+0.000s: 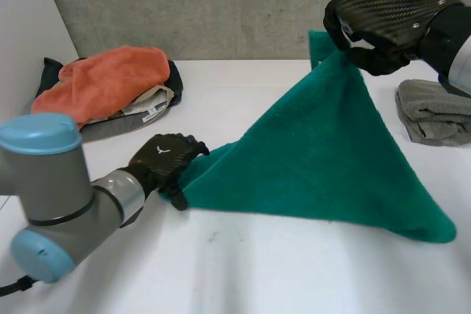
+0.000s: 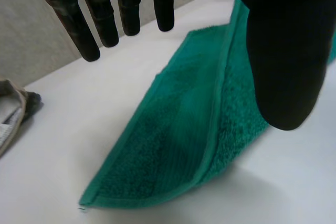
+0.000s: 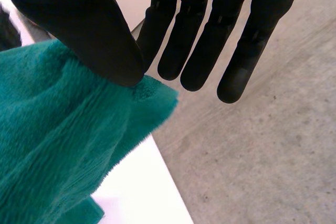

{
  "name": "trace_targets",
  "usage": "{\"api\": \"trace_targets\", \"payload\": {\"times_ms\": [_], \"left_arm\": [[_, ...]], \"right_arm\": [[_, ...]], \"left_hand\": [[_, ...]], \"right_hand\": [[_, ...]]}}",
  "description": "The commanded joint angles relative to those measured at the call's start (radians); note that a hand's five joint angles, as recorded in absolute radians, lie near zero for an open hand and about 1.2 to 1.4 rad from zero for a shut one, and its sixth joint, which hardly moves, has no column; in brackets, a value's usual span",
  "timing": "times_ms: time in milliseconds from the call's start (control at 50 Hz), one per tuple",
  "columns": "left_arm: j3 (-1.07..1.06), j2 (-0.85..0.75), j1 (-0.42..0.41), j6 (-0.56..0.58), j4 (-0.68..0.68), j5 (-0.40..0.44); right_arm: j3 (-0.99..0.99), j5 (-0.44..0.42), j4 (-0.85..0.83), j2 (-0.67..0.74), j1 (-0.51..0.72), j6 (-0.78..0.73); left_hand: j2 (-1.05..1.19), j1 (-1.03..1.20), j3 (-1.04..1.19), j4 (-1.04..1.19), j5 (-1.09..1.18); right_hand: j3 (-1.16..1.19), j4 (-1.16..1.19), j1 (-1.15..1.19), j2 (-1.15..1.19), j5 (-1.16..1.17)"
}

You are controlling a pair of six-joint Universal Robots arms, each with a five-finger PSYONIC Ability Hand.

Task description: Fold the laundry.

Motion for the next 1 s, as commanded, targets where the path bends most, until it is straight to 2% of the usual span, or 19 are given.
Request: {"api": "trace_targets", "payload": {"times_ms": [20, 80, 120, 160, 260, 320, 380, 500, 540, 560, 660, 780, 920, 1000], "left_arm": [[0.142, -0.155, -0.045, -0.004, -0.014, -0.066], [0.161, -0.192, -0.077, -0.004, -0.055, -0.078], [0.166, -0.191, -0.083, -0.004, -0.074, -0.086], [0.167, -0.18, -0.083, -0.007, -0.075, -0.091], [0.132, -0.029, -0.068, -0.012, -0.068, -0.097], [0.109, 0.009, -0.063, -0.01, -0.06, -0.095], [0.084, 0.049, -0.069, -0.009, -0.055, -0.097], [0.032, 0.141, -0.065, 0.002, -0.049, -0.097], [0.024, 0.15, -0.063, 0.004, -0.049, -0.097], [0.017, 0.159, -0.063, 0.004, -0.049, -0.097], [-0.003, 0.181, -0.069, 0.004, -0.049, -0.095], [-0.02, 0.187, -0.078, 0.004, -0.049, -0.095], [-0.019, 0.184, -0.083, 0.005, -0.046, -0.095], [-0.006, 0.178, -0.072, 0.007, -0.036, -0.095]], "right_arm": [[0.013, -0.001, -0.007, -0.062, -0.009, 0.062], [0.013, -0.006, -0.014, -0.063, -0.015, 0.091], [0.02, -0.013, -0.019, -0.062, -0.016, 0.096], [0.031, -0.018, -0.005, -0.06, -0.016, 0.085], [0.109, -0.015, 0.054, -0.031, -0.067, -0.003], [0.126, -0.015, 0.085, 0.022, -0.139, -0.074], [0.114, -0.004, 0.125, 0.088, -0.196, -0.149], [0.09, 0.024, 0.286, 0.142, -0.199, -0.335], [0.071, 0.025, 0.306, 0.182, -0.197, -0.399], [0.042, 0.031, 0.306, 0.219, -0.193, -0.434], [-0.022, 0.024, 0.227, 0.296, -0.119, -0.461], [-0.052, 0.018, 0.007, 0.444, -0.039, -0.459], [-0.145, 0.036, 0.008, 0.641, -0.001, -0.478], [-0.188, 0.083, 0.018, 0.719, 0.002, -0.536]], "left_hand": [[0.267, 0.267, 0.275, 0.274, 0.274], [0.633, 0.633, 0.641, 0.64, 0.64], [1.078, 1.078, 1.086, 1.085, 1.085], [1.08, 1.08, 1.088, 1.088, 1.088], [1.08, 1.08, 1.088, 1.088, 1.088], [1.08, 1.08, 1.088, 1.088, 1.088], [1.08, 1.08, 1.088, 1.088, 1.088], [1.08, 1.08, 1.088, 1.088, 1.088], [1.08, 1.08, 1.088, 1.088, 1.088], [1.08, 1.08, 1.088, 1.088, 1.088], [1.08, 1.08, 1.088, 1.088, 1.088], [1.08, 1.08, 1.088, 1.088, 1.088], [1.08, 1.08, 1.088, 1.088, 1.088], [1.08, 1.08, 1.088, 1.088, 1.088]], "right_hand": [[0.212, 0.202, 0.29, 0.222, 0.232], [0.212, 0.202, 0.29, 0.222, 0.232], [0.212, 0.202, 0.29, 0.222, 0.232], [0.212, 0.202, 0.29, 0.222, 0.232], [0.212, 0.202, 0.29, 0.222, 0.232], [-0.1, -0.11, -0.022, -0.09, -0.08], [-0.145, -0.155, -0.067, -0.135, -0.125], [-0.324, -0.334, -0.246, -0.314, -0.304], [-0.458, -0.469, -0.38, -0.449, -0.439], [-0.634, -0.644, -0.556, -0.624, -0.614], [-1.01, -1.02, -0.932, -1.0, -0.99], [-1.01, -1.02, -0.932, -1.0, -0.99], [-1.01, -1.02, -0.932, -1.0, -0.99], [-0.95, -0.96, -0.872, -0.94, -0.93]]}}
